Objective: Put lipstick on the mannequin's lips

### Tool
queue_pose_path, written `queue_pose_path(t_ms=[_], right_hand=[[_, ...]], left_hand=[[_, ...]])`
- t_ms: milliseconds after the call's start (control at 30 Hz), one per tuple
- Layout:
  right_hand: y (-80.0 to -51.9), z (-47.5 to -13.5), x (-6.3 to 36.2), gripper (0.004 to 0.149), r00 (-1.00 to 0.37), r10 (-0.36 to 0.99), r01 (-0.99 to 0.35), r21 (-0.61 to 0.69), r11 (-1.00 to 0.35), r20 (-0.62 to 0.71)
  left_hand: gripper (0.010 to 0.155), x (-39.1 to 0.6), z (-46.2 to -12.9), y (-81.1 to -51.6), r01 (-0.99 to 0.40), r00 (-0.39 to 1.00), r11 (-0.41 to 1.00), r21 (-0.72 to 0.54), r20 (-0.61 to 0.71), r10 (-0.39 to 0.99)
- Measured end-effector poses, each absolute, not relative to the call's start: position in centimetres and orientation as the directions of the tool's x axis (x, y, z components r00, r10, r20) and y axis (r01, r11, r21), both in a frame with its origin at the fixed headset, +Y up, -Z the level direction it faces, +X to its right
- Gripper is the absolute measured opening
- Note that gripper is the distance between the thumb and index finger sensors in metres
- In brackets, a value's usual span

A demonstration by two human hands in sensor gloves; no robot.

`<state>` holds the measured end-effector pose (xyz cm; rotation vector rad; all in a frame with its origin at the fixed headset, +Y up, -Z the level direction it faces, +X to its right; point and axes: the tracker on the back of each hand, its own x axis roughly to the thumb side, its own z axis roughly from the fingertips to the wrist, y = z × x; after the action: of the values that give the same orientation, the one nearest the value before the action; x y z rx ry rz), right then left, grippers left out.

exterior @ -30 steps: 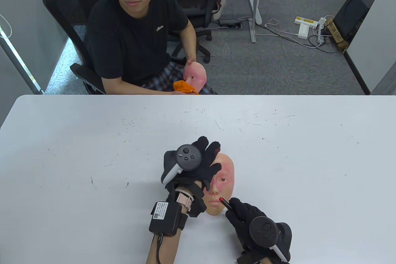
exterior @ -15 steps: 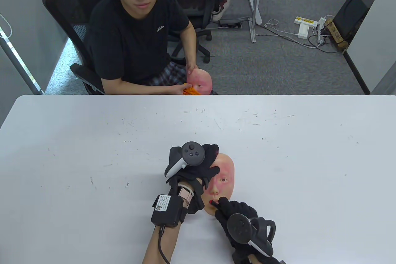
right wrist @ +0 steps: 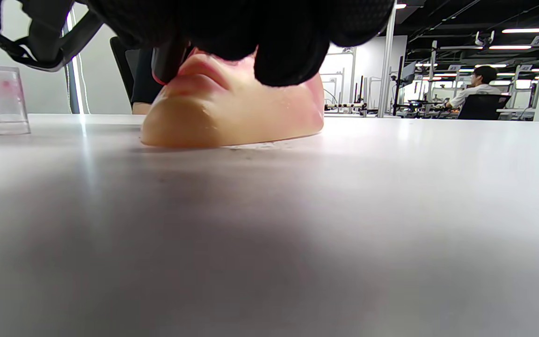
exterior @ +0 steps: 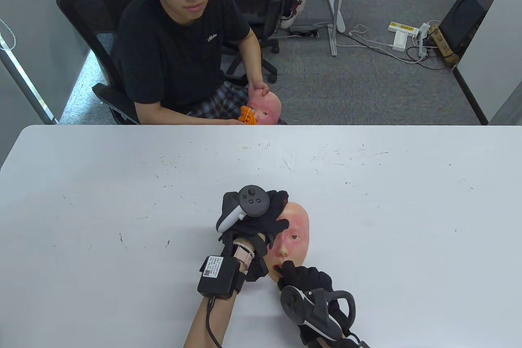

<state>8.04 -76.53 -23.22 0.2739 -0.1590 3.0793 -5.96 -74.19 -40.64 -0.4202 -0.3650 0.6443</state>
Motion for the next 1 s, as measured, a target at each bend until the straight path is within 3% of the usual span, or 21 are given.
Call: queue_pose_path(t_ms=[467, 1000], right_hand=[[-76.3, -22.7, 8.7, 0.052, -0.993, 0.046, -0.068, -0.206, -0.976, 0.109], [-76.7, -23.2, 10.7, 0.052, -0.995, 0.080, -0.085, -0.078, -0.993, 0.065]], left_hand=[[0.077, -6.0, -40.6, -74.3, -0.511, 0.734, 0.712, -0.481, 0.187, 0.653], [0.077, -6.0, -40.5, -74.4, -0.511, 0.735, 0.711, -0.482, 0.185, 0.653]])
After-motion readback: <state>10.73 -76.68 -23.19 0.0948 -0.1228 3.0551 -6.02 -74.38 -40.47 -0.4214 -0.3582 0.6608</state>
